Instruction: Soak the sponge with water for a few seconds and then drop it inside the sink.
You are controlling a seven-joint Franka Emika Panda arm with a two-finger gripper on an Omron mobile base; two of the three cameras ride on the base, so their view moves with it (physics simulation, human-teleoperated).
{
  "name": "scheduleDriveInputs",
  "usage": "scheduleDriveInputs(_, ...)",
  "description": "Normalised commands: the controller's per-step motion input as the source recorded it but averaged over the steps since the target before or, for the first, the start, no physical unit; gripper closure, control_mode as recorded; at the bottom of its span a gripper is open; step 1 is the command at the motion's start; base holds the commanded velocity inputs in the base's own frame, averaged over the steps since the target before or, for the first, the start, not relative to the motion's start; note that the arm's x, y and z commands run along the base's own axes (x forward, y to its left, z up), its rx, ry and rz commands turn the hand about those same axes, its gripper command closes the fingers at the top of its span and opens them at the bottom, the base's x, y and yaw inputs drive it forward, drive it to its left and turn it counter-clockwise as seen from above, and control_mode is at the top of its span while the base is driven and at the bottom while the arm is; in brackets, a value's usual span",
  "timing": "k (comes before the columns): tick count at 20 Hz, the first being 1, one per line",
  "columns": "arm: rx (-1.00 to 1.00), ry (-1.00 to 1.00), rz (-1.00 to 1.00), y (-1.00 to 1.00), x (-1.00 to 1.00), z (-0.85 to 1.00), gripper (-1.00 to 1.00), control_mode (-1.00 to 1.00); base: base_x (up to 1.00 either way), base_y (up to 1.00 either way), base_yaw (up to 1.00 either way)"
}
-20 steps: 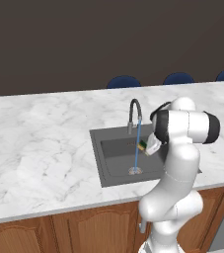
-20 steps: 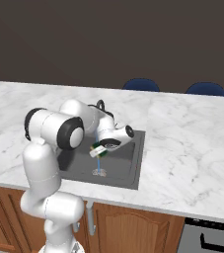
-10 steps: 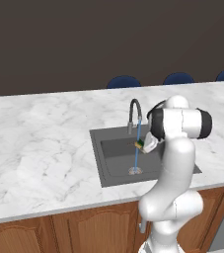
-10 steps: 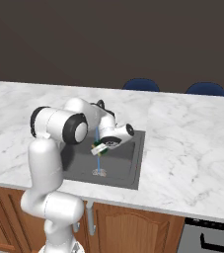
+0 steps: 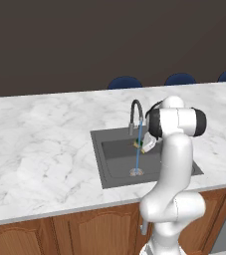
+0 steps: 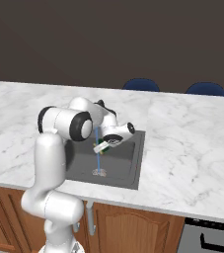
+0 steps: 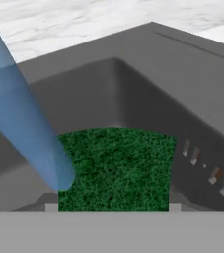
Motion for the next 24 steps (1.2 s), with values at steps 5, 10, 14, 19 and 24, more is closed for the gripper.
scheduleDriveInputs(5,0.00,0.00,0.01,0.00,-0.09,-0.03,1.00,-1.00,0.00,0.00,0.00)
scheduleDriveInputs(10,0.02,0.00,0.03,0.02,-0.31,0.00,1.00,-1.00,0.00,0.00,0.00)
scheduleDriveInputs(14,0.01,0.00,0.06,0.09,-0.15,0.00,1.00,-1.00,0.00,0.00,0.00)
scheduleDriveInputs(19,0.00,0.00,0.02,0.06,0.01,0.00,1.00,-1.00,0.00,0.00,0.00)
scheduleDriveInputs(24,0.00,0.00,0.00,0.06,0.02,0.00,1.00,-1.00,0.00,0.00,0.00)
